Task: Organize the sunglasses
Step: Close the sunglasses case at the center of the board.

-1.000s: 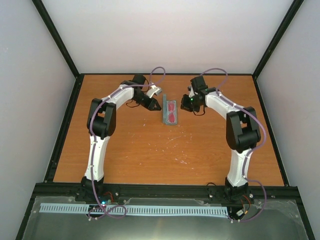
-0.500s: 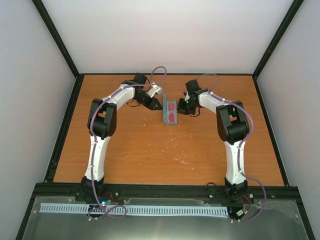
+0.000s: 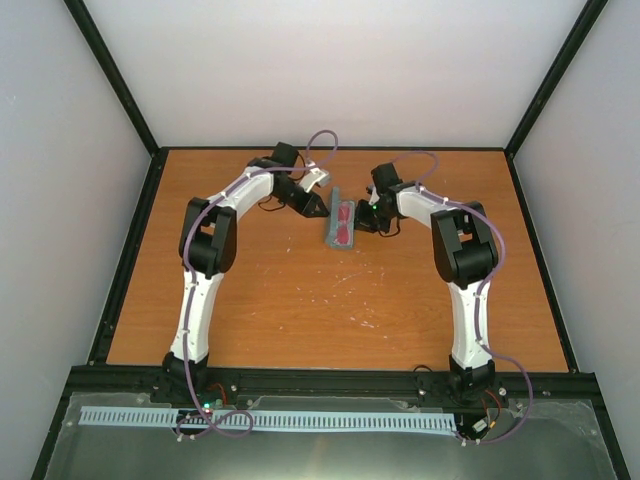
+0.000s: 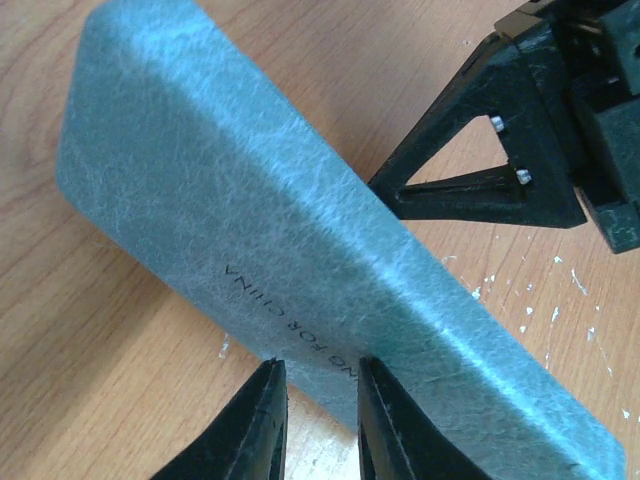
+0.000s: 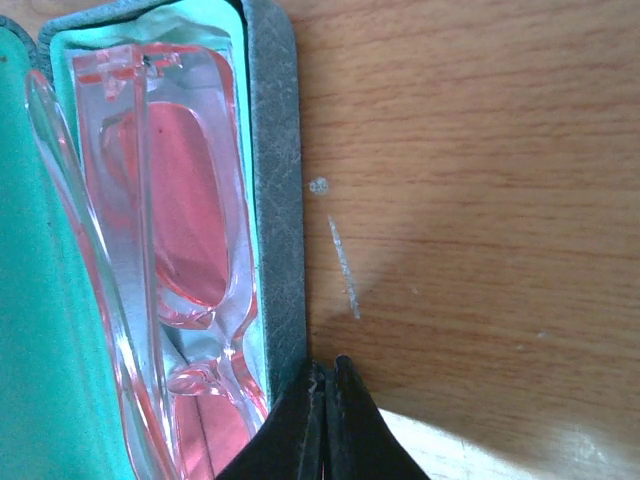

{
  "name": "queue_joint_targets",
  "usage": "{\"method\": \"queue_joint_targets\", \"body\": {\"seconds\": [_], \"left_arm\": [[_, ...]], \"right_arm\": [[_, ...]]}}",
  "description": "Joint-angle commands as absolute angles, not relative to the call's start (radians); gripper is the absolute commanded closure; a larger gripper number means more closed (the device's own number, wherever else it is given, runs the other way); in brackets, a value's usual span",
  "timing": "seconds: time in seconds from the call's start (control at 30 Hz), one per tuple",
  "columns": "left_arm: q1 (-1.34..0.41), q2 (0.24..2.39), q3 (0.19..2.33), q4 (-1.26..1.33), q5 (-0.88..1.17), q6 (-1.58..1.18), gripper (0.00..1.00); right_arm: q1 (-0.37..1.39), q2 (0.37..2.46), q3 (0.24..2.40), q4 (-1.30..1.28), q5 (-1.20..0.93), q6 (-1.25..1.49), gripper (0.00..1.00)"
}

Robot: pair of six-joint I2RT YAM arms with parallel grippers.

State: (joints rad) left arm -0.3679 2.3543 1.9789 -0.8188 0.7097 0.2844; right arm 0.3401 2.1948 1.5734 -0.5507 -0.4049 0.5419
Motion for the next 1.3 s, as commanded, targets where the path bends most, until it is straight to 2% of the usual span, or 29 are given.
{"method": "queue_joint_targets", "body": {"seconds": [0.0,0.97,1.27], "left_arm": [[-0.405,2.398,2.014,-0.821,0.724,0.272,0.78],[-0.473,2.480,2.019,-0.805,0.726,0.263,0.78],[-0.469,2.392,2.004,-0.802,0.664,0.304,0.79]], "right_arm": [[0.352,2.182,1.533,-0.514,-0.434,0.537,0.97],[0.368,2.154,1.472,-0.445,-0.514,0.507,0.97],[0.340,2.047,1.416,-0.488,-0.415,0.492,0.93]]}}
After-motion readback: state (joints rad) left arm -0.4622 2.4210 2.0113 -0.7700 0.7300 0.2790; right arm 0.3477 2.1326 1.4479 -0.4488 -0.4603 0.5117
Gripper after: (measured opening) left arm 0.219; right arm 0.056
